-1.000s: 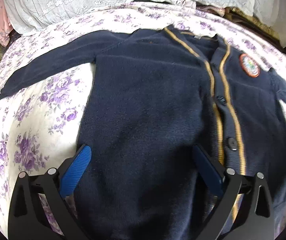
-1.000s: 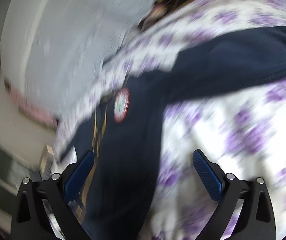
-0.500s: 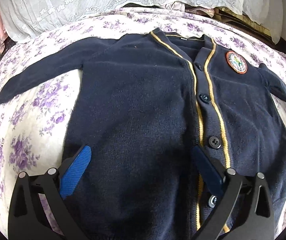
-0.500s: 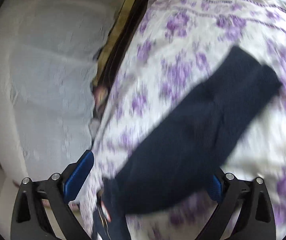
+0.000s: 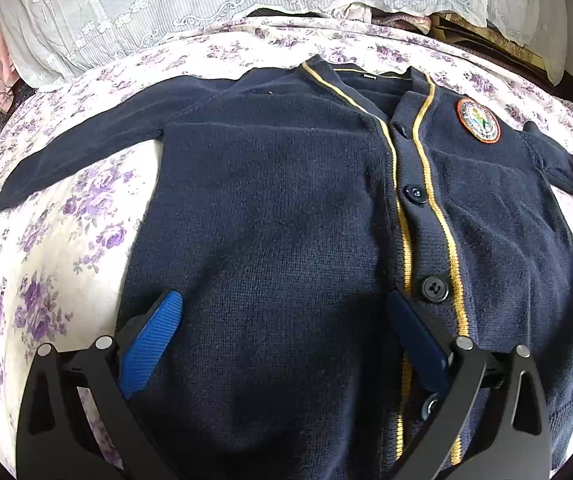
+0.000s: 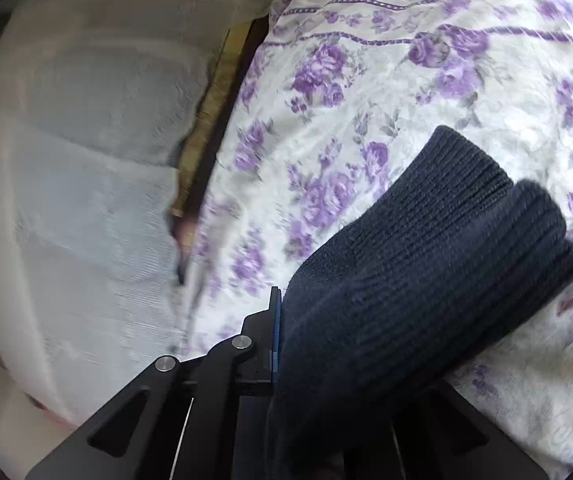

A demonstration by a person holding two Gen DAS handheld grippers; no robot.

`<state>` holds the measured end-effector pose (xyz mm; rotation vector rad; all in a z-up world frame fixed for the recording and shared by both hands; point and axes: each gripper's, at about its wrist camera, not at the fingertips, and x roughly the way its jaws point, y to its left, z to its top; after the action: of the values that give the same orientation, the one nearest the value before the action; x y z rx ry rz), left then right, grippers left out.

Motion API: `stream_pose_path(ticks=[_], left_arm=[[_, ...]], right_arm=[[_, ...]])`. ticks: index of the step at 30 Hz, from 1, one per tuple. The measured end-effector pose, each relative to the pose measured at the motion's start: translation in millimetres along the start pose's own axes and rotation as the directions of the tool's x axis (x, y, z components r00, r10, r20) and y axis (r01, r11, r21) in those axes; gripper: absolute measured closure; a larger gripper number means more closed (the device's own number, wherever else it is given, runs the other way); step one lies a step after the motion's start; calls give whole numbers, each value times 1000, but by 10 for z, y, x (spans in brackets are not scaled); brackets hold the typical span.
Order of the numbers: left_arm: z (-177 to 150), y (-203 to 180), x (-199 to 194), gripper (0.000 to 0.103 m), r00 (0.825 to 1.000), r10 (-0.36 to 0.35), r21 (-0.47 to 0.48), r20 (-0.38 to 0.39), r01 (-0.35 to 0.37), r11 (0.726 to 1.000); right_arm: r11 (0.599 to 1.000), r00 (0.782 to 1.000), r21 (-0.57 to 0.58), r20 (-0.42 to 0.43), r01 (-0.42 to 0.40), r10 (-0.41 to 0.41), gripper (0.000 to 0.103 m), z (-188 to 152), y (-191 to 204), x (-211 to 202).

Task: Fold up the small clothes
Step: 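Fold the held sleeve across the cardigan front with the right gripper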

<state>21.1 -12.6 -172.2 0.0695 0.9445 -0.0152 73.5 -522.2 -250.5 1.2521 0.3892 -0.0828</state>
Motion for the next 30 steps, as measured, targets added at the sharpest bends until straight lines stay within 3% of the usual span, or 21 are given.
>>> stream_pose_path(ticks=[4, 7, 10, 12, 14, 18, 21, 24, 26, 27, 28, 30], left_arm=[[38, -53, -154, 4, 999, 25, 35, 38, -26, 999], [185, -204, -433, 4, 994, -8, 84, 109, -1, 996], [423, -503, -563, 4, 990, -39, 154, 138, 18, 988], [595, -749, -518, 4, 991, -34, 207, 129, 7, 978], [809, -1021, -390, 4, 992, -41, 256, 123, 8, 967], [1265, -1382, -53, 4, 997, -34, 214, 63, 19, 977], [1515, -1548, 151, 4, 998, -55, 150, 24, 51, 987], [1613, -1693, 410, 4, 997, -75, 121, -17, 76, 990], [1511, -1864, 810, 4, 988, -41, 178, -147, 68, 982], [1419, -1896, 954, 4, 988, -34, 186, -154, 62, 981], [1365, -1842, 904, 4, 995, -70, 155, -76, 82, 985], [1323, -1795, 895, 4, 993, -99, 149, -65, 108, 983]], right_arm=[[997, 997, -1, 24, -73, 73, 97, -4, 114, -221], [993, 992, -65, 73, -96, 101, 97, 21, 313, -425], [989, 996, -146, 87, 21, -9, 97, 36, 334, -434], [995, 994, -16, 47, 101, -100, 97, 60, 13, -290], [995, 997, 74, 30, 73, -75, 101, 93, -147, -279], [996, 992, 34, 87, 86, -89, 99, 73, -21, -400], [994, 991, 103, 136, -29, 15, 99, 8, 29, -580], [998, 978, -34, 202, -56, 62, 100, -41, 383, -766], [998, 980, -67, 199, -7, 21, 100, -67, 411, -741], [999, 982, -34, 186, 16, -10, 99, -61, 331, -682], [998, 981, 29, 182, 62, -66, 99, -58, 184, -644], [991, 984, 111, 152, 78, -94, 99, -26, -7, -587]])
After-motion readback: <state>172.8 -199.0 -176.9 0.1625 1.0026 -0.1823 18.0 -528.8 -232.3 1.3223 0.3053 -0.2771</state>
